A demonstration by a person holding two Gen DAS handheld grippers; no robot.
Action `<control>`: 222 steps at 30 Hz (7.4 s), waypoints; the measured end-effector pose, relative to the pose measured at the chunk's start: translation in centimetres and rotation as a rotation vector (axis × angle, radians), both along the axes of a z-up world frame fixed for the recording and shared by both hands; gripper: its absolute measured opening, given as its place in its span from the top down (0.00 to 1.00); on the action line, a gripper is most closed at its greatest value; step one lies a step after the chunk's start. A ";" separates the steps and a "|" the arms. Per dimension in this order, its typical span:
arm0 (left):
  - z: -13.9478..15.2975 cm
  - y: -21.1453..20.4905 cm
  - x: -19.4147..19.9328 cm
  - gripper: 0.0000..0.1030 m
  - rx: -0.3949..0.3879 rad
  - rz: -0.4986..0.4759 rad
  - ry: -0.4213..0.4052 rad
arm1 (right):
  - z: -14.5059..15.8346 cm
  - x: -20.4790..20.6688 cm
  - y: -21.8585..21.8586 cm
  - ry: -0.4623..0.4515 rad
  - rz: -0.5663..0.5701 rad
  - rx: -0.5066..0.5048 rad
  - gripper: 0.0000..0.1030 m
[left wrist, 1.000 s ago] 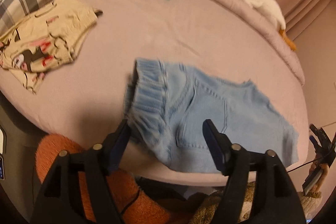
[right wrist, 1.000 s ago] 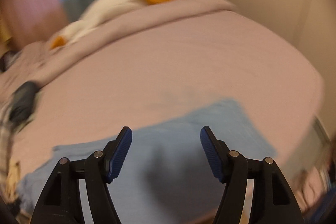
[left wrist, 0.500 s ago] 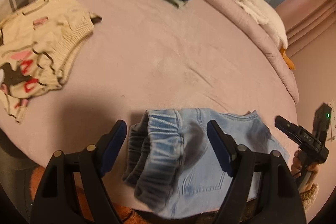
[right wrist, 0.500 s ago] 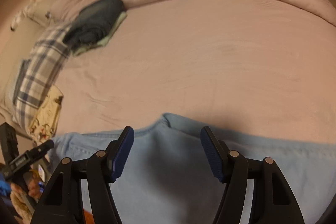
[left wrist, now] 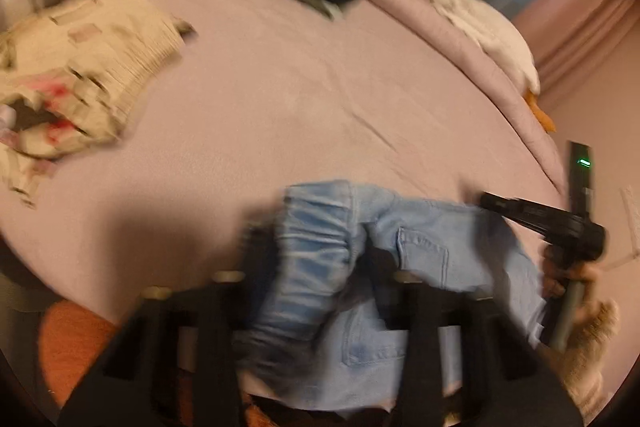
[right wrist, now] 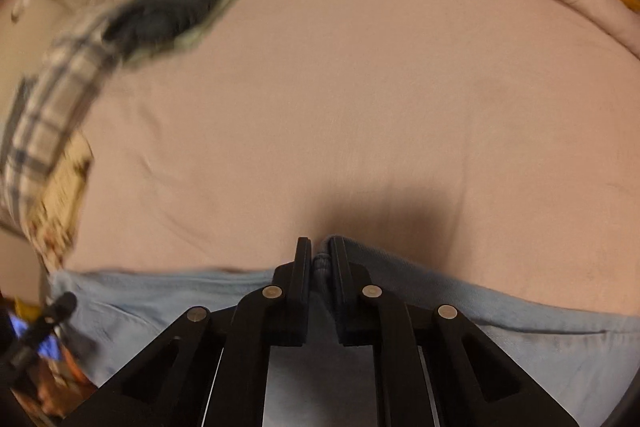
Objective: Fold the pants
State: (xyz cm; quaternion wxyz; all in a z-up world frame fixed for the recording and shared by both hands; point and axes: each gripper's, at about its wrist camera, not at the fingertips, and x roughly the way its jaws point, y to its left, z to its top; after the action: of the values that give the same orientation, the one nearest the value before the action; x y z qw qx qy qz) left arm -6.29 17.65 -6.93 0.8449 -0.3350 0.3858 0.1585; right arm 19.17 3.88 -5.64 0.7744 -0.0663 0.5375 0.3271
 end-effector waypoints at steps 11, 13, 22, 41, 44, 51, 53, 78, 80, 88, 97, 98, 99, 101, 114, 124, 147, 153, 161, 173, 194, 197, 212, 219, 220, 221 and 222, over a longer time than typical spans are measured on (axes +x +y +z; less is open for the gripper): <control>-1.7 1.0 1.2 0.66 0.039 -0.007 0.038 | -3.7 0.1 2.5 -0.016 -0.005 -0.102 0.90; -2.0 1.1 1.3 0.64 0.043 0.001 0.057 | -3.6 -0.1 3.1 -0.043 0.002 -0.133 0.90; -3.2 1.4 1.1 0.54 0.024 0.027 0.079 | -3.5 -0.2 3.2 -0.108 -0.006 -0.169 0.91; -3.4 1.4 0.6 0.45 0.034 0.055 0.096 | -4.1 -0.1 3.8 -0.107 -0.038 -0.111 0.91; -3.5 1.5 0.6 0.41 0.036 0.060 0.102 | -4.1 0.0 3.9 -0.110 -0.038 -0.111 0.91; -3.2 1.3 0.8 0.40 0.052 0.071 0.116 | -4.0 0.2 4.0 -0.124 -0.067 -0.109 0.91; -2.8 1.0 0.7 0.40 0.060 0.083 0.121 | -3.8 0.6 3.9 -0.110 -0.080 -0.091 0.91; 1.3 -12.2 17.1 0.59 0.016 -0.406 0.034 | 0.1 -1.3 -37.8 -0.058 -0.897 0.063 0.43; 0.3 -13.5 19.2 0.62 0.014 -0.439 0.054 | -0.4 -1.4 -39.6 -0.051 -0.922 0.072 0.43; -2.5 -16.1 23.0 0.63 0.075 -0.449 0.150 | -1.3 1.3 -40.5 -0.041 -0.919 0.099 0.43; -2.5 -15.8 23.5 0.63 0.048 -0.435 0.155 | -2.4 3.1 -40.4 -0.051 -0.882 0.029 0.52; -2.6 -15.9 23.4 0.63 0.054 -0.437 0.155 | -2.5 3.3 -40.4 -0.053 -0.878 0.029 0.58; -2.6 -16.0 23.4 0.63 0.063 -0.438 0.155 | -2.6 3.3 -40.5 -0.055 -0.879 0.025 0.70; -2.6 -16.0 23.6 0.63 0.067 -0.436 0.153 | -2.2 3.2 -40.6 -0.066 -0.891 0.015 0.83; -2.7 -15.5 23.8 0.65 0.089 -0.391 0.145 | 0.4 3.6 -40.1 -0.150 -0.888 0.008 0.89; -2.6 -14.7 23.3 0.65 0.070 -0.371 0.140 | -2.5 3.9 -40.7 -0.103 -0.901 0.008 0.89; -3.0 -17.2 11.0 0.53 -0.012 -0.424 0.085 | -0.1 -4.9 -42.1 -0.178 -0.992 -0.193 1.00; -3.6 -16.8 11.1 0.53 -0.044 -0.401 0.061 | -0.5 -5.3 -43.5 -0.127 -1.027 -0.131 1.00; -3.7 -17.1 10.9 0.53 -0.026 -0.396 0.035 | -0.2 -6.1 -41.9 -0.126 -0.960 -0.048 0.34; -3.8 -17.0 10.8 0.53 -0.038 -0.362 0.009 | -1.7 -5.3 -39.9 -0.195 -0.883 -0.131 0.80; -3.9 -16.8 10.3 0.52 -0.047 -0.371 -0.003 | -2.5 -5.2 -39.0 -0.200 -0.912 -0.167 0.84; -4.0 -16.7 10.0 0.52 -0.058 -0.375 -0.017 | -2.5 -5.1 -39.1 -0.196 -0.922 -0.166 0.84; -4.2 -16.0 10.0 0.52 -0.124 -0.380 -0.040 | -2.5 -5.2 -39.7 -0.164 -0.950 -0.126 0.83; -4.2 -15.8 9.7 0.46 -0.154 -0.386 -0.081 | -1.7 -6.5 -41.7 -0.127 -1.042 -0.085 0.42; -4.1 -15.8 9.6 0.42 -0.160 -0.389 -0.092 | -1.6 -6.8 -42.0 -0.129 -1.061 -0.068 0.39; -4.0 -15.8 9.5 0.36 -0.175 -0.384 -0.108 | -1.5 -7.3 -42.4 -0.129 -1.074 -0.043 0.38; -4.0 -15.7 9.3 0.34 -0.196 -0.377 -0.125 | -1.5 -7.8 -42.9 -0.117 -1.080 -0.002 0.37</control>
State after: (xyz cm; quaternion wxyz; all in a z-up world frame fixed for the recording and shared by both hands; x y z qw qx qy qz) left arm 2.99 1.93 -10.89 0.8453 -0.3466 0.4019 -0.0619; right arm 11.36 -39.06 -7.15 0.8609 0.2003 0.4514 -0.1224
